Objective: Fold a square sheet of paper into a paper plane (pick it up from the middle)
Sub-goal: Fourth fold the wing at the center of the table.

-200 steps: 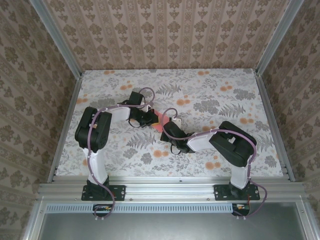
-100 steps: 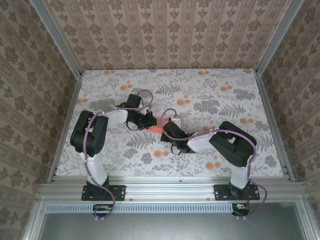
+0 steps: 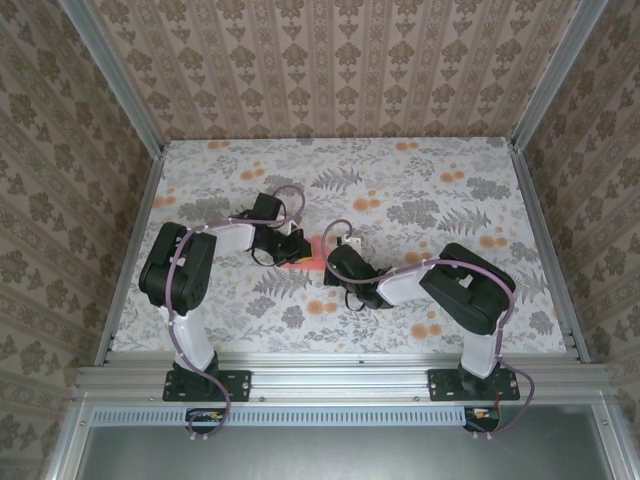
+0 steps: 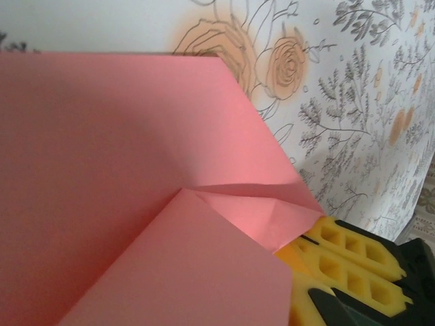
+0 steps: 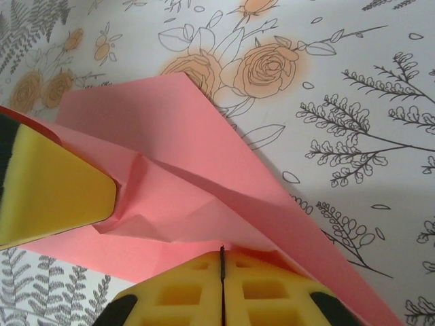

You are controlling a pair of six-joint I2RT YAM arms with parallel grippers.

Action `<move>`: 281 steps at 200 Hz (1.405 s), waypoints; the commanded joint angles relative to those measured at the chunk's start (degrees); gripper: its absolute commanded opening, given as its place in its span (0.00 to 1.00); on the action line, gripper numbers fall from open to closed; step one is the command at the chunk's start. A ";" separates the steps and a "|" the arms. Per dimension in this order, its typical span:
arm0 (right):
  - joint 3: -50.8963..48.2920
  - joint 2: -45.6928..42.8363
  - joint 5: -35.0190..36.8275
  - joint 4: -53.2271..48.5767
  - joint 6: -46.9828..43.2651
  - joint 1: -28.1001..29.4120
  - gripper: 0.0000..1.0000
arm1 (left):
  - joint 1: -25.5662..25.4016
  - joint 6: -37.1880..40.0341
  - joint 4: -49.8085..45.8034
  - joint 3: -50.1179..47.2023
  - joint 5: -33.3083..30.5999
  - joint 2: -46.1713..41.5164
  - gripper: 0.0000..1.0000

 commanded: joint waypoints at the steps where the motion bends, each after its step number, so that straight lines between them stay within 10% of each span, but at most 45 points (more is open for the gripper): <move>1: -1.16 -2.60 -3.15 -2.62 -1.21 -0.34 0.12 | -0.28 1.45 -0.06 -1.27 -1.06 -0.02 0.00; 281: -2.85 -0.51 -5.63 2.09 7.93 -2.98 0.13 | -1.07 0.40 -0.97 0.46 1.36 -3.33 0.00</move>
